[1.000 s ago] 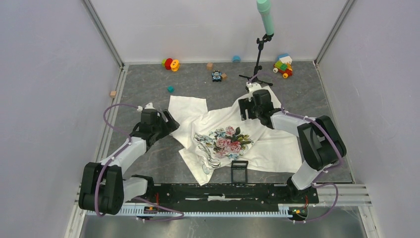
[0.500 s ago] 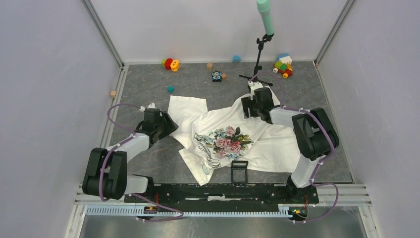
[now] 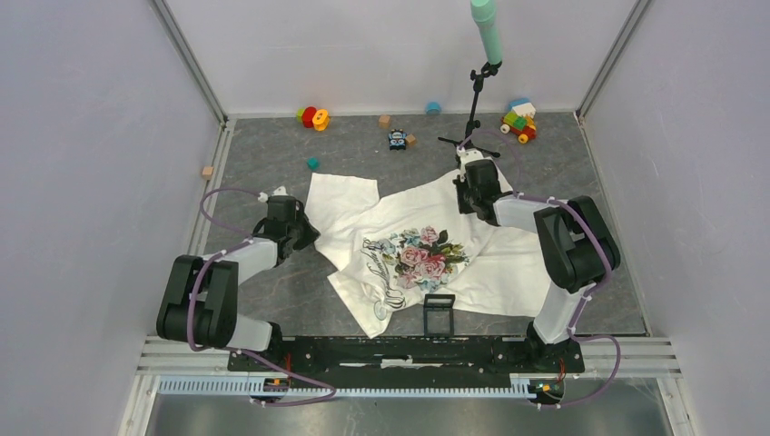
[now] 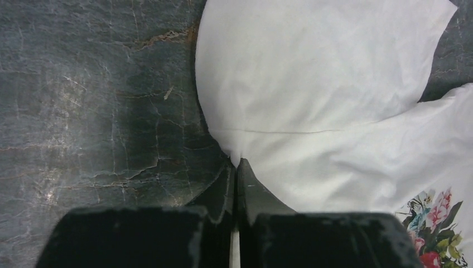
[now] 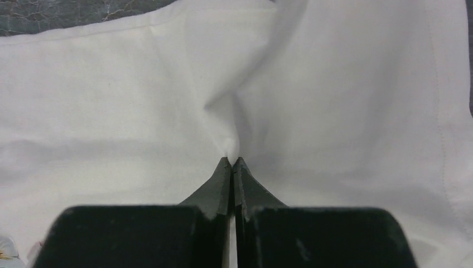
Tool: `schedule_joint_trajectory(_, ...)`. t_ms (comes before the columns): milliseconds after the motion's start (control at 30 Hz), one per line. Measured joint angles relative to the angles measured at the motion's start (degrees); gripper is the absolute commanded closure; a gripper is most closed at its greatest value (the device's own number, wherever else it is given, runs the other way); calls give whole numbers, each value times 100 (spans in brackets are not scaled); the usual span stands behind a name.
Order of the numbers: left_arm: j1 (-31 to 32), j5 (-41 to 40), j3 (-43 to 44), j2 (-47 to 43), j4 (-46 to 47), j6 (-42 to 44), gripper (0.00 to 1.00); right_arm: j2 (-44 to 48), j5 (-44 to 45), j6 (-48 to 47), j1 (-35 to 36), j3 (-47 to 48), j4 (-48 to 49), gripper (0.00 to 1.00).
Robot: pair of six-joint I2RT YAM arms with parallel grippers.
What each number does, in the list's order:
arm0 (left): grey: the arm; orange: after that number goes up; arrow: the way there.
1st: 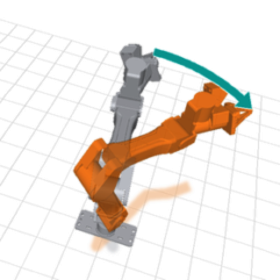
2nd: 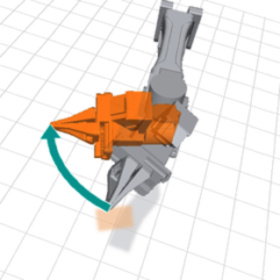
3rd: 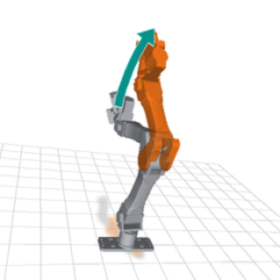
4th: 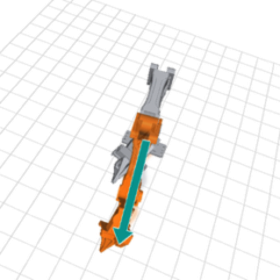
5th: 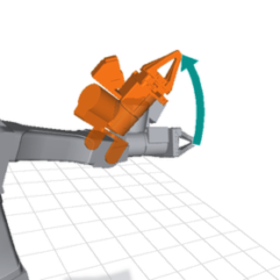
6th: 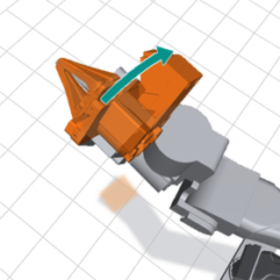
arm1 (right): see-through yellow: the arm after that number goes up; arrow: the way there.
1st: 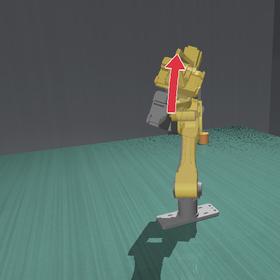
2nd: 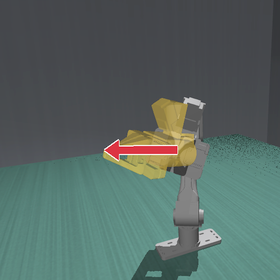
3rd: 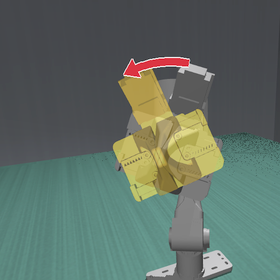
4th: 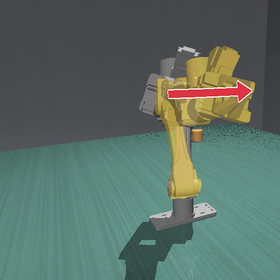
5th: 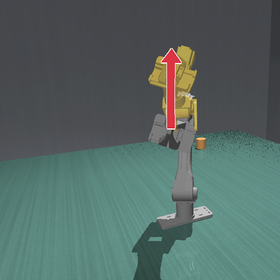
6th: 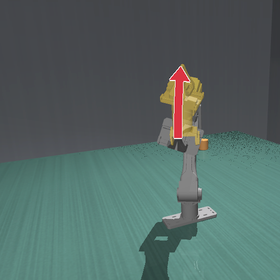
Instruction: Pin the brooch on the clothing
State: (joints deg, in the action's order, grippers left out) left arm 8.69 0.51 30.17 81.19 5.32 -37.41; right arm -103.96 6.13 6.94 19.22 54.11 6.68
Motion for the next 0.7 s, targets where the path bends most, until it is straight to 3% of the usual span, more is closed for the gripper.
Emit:
schedule_joint_trajectory(267, 0, -59, 271, -822, -343, 20, 98, 603, 146, 28, -28, -111, -319, 100)
schedule_joint_trajectory(433, 4, -59, 1091, -1840, -590, 387, 98, 1740, 286, -11, -28, -114, -498, 100)
schedule_joint_trajectory(700, 11, 455, 2826, -3132, -1137, 1738, 98, 4122, 334, -417, -26, 101, -621, 100)
